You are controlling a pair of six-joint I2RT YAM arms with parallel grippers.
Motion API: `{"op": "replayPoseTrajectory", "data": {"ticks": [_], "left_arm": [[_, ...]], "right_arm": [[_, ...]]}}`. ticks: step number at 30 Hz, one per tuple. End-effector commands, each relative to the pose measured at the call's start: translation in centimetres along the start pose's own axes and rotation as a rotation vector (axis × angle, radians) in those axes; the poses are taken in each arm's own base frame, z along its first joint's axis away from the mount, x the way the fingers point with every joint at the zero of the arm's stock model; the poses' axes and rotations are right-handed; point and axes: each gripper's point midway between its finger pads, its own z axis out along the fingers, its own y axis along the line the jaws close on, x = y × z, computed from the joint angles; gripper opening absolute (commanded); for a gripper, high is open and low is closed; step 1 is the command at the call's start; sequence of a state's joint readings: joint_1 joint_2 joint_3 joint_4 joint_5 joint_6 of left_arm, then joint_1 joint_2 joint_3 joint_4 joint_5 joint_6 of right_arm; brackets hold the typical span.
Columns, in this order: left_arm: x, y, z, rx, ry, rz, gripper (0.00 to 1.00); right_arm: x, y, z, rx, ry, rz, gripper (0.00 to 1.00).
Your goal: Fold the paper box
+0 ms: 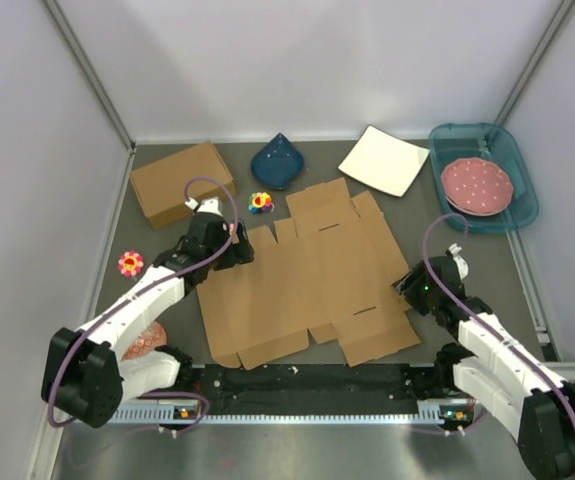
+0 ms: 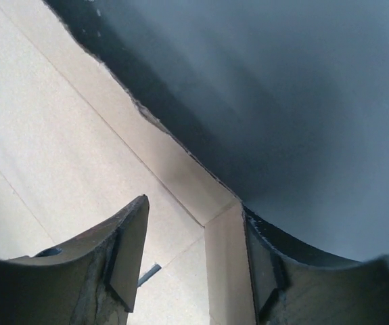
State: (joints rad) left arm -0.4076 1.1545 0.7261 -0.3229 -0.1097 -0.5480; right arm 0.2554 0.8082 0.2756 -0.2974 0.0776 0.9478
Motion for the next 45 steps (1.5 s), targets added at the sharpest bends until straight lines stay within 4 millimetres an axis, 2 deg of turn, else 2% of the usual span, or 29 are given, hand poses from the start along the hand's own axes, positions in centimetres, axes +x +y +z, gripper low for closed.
{"op": "replayPoseTrajectory", "data": {"ticks": [1, 4, 6, 9, 10, 12, 13, 15, 16, 18, 19, 21, 22, 24, 25, 27, 28, 30, 31, 32, 37, 38, 42, 45], "left_arm": [[-1.6, -1.2, -1.6, 0.049, -0.042, 0.004, 0.91], [-2.3, -1.5, -2.3, 0.06, -0.063, 0.008, 0.91], [-2.8, -1.7, -2.8, 0.066, -0.074, 0.01, 0.91], [-3.4, -1.9, -3.6, 0.074, -0.099, 0.01, 0.91], [-4.0, -2.1, -4.1, 0.082, -0.119, 0.009, 0.91], [-4.6, -2.3, -4.6, 0.09, -0.141, 0.007, 0.91], [-5.3, -2.6, -5.2, 0.101, -0.166, 0.004, 0.91], [-6.0, -2.8, -5.7, 0.11, -0.193, 0.002, 0.91], [-6.7, -2.8, -6.1, 0.107, -0.221, 0.0, 0.91], [-7.9, -3.1, -6.8, 0.11, -0.26, -0.007, 0.91], [-8.6, -3.2, -7.3, 0.112, -0.29, -0.012, 0.92], [-9.9, -3.5, -8.4, 0.12, -0.333, -0.021, 0.92], [-10.5, -3.5, -9.1, 0.119, -0.361, -0.026, 0.92], [-11.8, -3.8, -10.6, 0.134, -0.413, -0.029, 0.92], [-12.8, -3.9, -11.8, 0.143, -0.456, -0.038, 0.93], [-14.2, -3.8, -13.6, 0.139, -0.521, -0.045, 0.93], [-14.9, -3.8, -14.7, 0.148, -0.556, -0.051, 0.93], [-15.8, -3.7, -16.0, 0.146, -0.606, -0.06, 0.94], [-16.3, -3.7, -16.8, 0.15, -0.63, -0.069, 0.94], [-16.6, -3.7, -17.1, 0.15, -0.64, -0.069, 0.94], [-17.1, -3.3, -18.2, 0.137, -0.67, -0.083, 0.95], [-17.1, -3.3, -18.3, 0.135, -0.671, -0.085, 0.95], [-17.8, -2.6, -19.4, 0.111, -0.715, -0.12, 0.95], [-18.9, -1.5, -21.3, 0.069, -0.781, -0.169, 0.96]], "right_arm": [[-0.8, 2.6, 1.0, -0.106, -0.021, -0.048, 0.46], [-1.0, 3.0, 1.3, -0.112, -0.019, -0.073, 0.27], [-1.5, 3.9, 0.6, -0.153, -0.036, -0.087, 0.19], [-2.8, 5.2, -1.0, -0.193, -0.084, -0.125, 0.12], [-4.4, 6.8, -2.6, -0.251, -0.141, -0.14, 0.1], [-5.5, 8.1, -4.4, -0.294, -0.179, -0.17, 0.04], [-6.8, 9.6, -6.4, -0.329, -0.217, -0.205, 0.01], [-8.0, 10.8, -8.2, -0.346, -0.24, -0.238, 0.0], [-9.2, 12.3, -10.0, -0.368, -0.261, -0.274, 0.0], [-9.9, 14.1, -11.9, -0.418, -0.26, -0.315, 0.0], [-11.2, 16.0, -14.0, -0.464, -0.293, -0.347, 0.0], [-11.3, 17.7, -15.6, -0.515, -0.267, -0.393, 0.0], [-12.3, 19.3, -17.9, -0.564, -0.299, -0.419, 0.0], [-11.9, 20.9, -19.2, -0.626, -0.246, -0.463, 0.0], [-12.6, 22.5, -21.6, -0.679, -0.27, -0.488, 0.0], [-11.6, 24.1, -23.0, -0.759, -0.188, -0.528, 0.0], [-11.8, 25.3, -25.0, -0.817, -0.192, -0.548, 0.0], [-10.4, 26.8, -27.0, -0.936, -0.104, -0.585, 0.0], [-10.3, 27.5, -28.7, -0.988, -0.098, -0.593, 0.0], [-9.9, 27.7, -29.6, -1.022, -0.079, -0.6, 0.0], [-8.0, 27.7, -35.9, -1.205, -0.042, -0.672, 0.0], [-7.1, 27.4, -36.9, -1.254, 0.001, -0.698, 0.0], [-5.6, 26.7, -38.6, -1.324, 0.066, -0.735, 0.0], [-5.0, 26.4, -40.2, -1.382, 0.079, -0.745, 0.0]]}}
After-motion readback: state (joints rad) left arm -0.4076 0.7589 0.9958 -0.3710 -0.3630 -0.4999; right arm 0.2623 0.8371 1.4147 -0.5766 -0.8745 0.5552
